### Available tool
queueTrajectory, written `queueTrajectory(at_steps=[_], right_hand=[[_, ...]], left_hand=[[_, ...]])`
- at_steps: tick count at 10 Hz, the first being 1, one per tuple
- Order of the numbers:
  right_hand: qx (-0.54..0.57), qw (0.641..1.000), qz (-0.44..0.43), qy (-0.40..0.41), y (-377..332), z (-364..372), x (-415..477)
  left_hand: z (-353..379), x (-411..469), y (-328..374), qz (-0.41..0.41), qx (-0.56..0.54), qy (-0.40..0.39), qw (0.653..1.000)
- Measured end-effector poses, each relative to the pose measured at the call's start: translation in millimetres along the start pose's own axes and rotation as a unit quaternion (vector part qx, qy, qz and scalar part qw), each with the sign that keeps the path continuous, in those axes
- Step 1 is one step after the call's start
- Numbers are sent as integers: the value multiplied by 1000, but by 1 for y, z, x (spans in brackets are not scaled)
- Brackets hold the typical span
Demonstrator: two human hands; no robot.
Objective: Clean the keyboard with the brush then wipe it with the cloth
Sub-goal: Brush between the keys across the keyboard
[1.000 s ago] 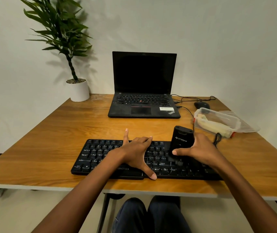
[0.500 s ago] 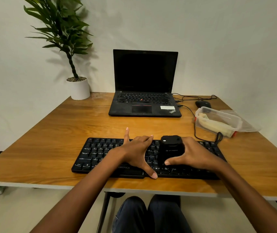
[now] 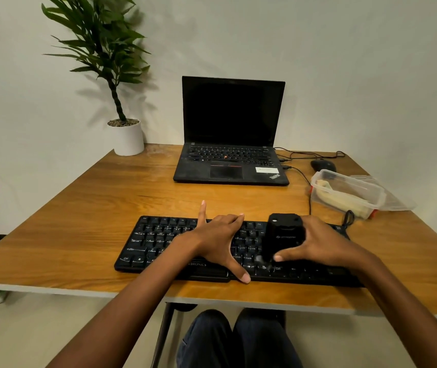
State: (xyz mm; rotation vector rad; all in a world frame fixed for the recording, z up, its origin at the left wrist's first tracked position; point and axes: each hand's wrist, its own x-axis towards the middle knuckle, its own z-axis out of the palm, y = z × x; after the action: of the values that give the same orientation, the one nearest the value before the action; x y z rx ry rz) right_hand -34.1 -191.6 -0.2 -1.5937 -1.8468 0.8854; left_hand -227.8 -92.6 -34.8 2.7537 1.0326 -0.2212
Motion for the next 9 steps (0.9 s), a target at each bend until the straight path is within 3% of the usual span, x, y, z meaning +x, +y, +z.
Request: queueTrajectory(at_steps=[3, 5, 6, 7, 9], right_hand=[[-29, 999, -21, -11, -6, 15, 11], [-58, 997, 27, -48, -6, -16, 2], [-32, 999, -3, -40, -9, 3, 11], [-38, 998, -34, 42, -5, 15, 15], [-7, 998, -22, -55, -11, 2, 7]], left_hand=[[2, 2, -2, 10, -10, 10, 1000], [-1, -1, 2, 0, -2, 0, 1000], [2, 1, 0, 4, -9, 7, 1000], [1, 1, -1, 6, -11, 9, 1000], [-2, -2, 1, 1, -5, -1, 1000]])
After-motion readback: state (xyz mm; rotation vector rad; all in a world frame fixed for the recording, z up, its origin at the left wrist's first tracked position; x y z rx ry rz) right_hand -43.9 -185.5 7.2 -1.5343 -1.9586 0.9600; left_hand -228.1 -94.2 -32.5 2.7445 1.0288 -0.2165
